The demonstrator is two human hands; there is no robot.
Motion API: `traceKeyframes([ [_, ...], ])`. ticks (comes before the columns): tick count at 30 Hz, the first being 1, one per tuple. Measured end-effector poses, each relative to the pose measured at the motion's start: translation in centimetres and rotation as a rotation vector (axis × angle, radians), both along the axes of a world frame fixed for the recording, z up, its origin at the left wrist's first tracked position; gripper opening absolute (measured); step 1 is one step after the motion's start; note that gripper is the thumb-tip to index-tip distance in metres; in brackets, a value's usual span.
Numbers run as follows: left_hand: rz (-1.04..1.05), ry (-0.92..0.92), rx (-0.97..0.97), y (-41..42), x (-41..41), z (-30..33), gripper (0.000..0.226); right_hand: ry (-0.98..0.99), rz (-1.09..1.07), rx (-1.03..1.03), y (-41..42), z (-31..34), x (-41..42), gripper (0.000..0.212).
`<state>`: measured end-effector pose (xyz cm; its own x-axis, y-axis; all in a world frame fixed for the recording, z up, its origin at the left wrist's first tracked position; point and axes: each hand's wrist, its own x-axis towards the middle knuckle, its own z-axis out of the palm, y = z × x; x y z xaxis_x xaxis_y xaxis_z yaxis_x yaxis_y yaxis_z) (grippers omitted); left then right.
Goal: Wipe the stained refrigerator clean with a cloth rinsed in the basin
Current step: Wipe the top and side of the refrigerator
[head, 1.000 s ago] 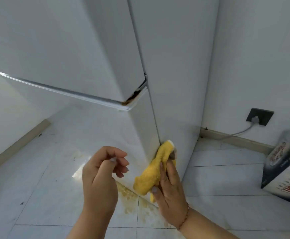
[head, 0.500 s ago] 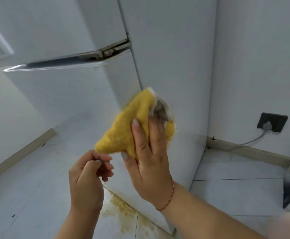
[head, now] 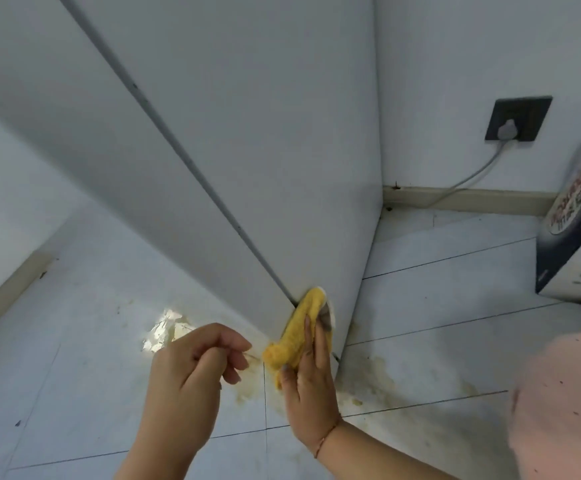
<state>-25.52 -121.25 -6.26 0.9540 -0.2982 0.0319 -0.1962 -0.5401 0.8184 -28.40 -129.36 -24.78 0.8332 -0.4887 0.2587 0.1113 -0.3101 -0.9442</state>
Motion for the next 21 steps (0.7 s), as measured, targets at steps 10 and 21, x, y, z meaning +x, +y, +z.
traceKeyframes([
  [10, 0.067, 0.158, -0.026, -1.4, -1.8, -5.2, 0.034, 0.360, 0.091, 0.910, -1.6, -7.2, -0.3, 0.075],
  [21, 0.058, 0.180, -0.024, -1.5, -2.7, -6.3, 0.035, 0.701, -0.136, 1.114, -2.7, -13.9, 4.7, 0.049],
])
